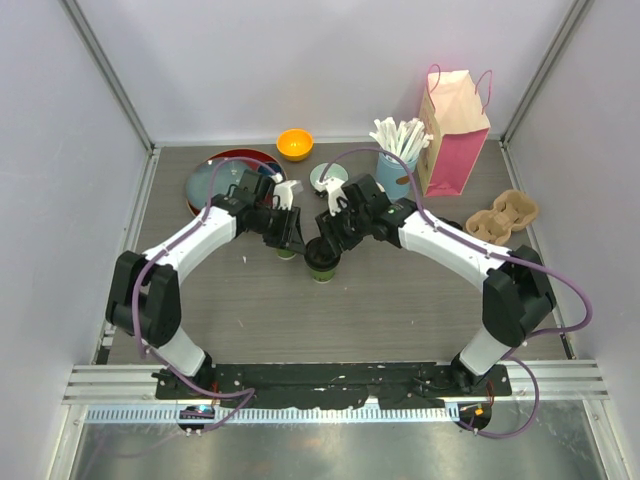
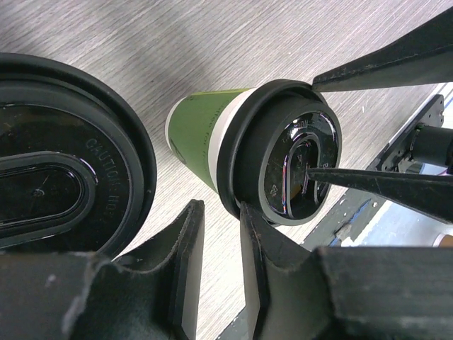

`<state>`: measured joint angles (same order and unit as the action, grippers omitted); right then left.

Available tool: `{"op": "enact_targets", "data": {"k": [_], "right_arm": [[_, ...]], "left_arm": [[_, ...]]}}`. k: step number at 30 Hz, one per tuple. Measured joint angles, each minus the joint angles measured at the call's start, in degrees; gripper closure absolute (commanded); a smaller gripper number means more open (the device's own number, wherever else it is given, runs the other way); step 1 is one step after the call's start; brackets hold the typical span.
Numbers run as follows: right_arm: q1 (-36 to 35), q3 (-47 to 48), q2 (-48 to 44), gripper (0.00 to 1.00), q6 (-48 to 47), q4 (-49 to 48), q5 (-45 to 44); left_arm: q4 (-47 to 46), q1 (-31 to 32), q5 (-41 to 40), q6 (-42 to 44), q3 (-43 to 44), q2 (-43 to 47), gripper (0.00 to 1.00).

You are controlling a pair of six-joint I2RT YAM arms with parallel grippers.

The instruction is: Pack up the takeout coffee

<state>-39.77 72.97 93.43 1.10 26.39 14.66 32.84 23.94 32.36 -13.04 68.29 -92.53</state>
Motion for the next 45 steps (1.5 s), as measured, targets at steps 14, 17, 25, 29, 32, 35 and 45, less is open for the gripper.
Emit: {"op": "enact_targets", "data": {"k": [14, 17, 25, 29, 32, 35, 45], "right_arm": [[0.87, -4.79, -2.01, 0.58, -0.94, -6.23, 0.50], [0.74, -6.12, -2.58, 0.59, -0.72, -7.39, 0.70], [0.90, -9.75, -5.09, 0.59, -0.20, -10.12, -0.39], [0.90, -10.80, -5.95, 0.58, -0.15, -10.75, -0.92], [0.90, -10.84, -6.05, 0.58, -0.50, -10.75, -0.90], [0.90, -10.73, -6.05, 0.58, -2.84, -10.62, 0.15], [0.50, -7.74, -4.50, 0.55, -15.19, -6.62, 5.99]], "left_arm": [[-1.49, -0.46, 3.89, -0.52, -0.20, -1.68, 0.97], [-2.51, -0.39, 4.22, -0.55, -0.31, -2.12, 0.99], [-4.57, 0.76, 4.31, -0.31, -0.98, -2.80, 1.00], [-4.72, 1.16, 4.35, 0.04, -0.70, -2.97, 0.98], [-4.00, 1.29, 4.35, 0.61, -0.17, -2.54, 0.91], [-2.91, 1.81, 3.72, 1.90, -0.15, -1.57, 0.81], [5.88, 3.45, 1.77, 6.49, 2.12, -0.57, 0.74]]}}
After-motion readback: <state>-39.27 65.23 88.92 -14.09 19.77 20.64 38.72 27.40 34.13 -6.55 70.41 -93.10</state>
